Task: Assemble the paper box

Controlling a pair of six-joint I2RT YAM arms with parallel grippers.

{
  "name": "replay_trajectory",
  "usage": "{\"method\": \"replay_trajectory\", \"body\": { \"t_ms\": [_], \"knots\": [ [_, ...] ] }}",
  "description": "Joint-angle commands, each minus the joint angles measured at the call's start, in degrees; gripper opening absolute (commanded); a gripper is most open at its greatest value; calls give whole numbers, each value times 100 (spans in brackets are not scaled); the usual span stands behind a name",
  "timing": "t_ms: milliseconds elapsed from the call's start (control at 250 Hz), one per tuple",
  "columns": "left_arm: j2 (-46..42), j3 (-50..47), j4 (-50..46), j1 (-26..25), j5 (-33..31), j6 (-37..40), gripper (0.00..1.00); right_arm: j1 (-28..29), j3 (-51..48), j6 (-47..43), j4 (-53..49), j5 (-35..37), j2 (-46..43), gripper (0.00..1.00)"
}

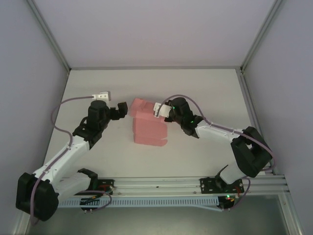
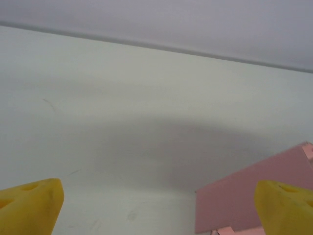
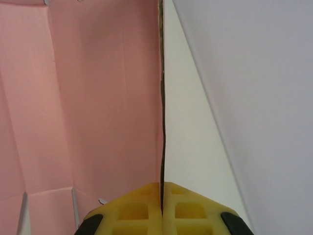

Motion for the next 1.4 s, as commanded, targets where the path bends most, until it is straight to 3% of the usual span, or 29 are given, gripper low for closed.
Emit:
{"method": "replay_trajectory", "body": {
  "t_ms": [0,387,675,1002,1230,1397],
  "knots": [
    [29,204,-359,269,11,-271,100,179,-140,-807,741,722,2,0],
    [474,-280,206,1112,687,-737,100,492,-575,-1557,1962,772,509,0],
    [520,-981,1049,1300,852,-725,100,597,-694,-1662,2221,877,613,0],
    [1224,-1024,1440,1312,1192,-573,100,599,-694,-1327,2116,695,560,0],
    [1783,-999,2305,1131,2650,-5,98,636,-675,-1194,2001,654,497,0],
    [1963,-754,2321,586,2893,618,92,651,-630,-1177,1934,676,471,0]
  ]
}}
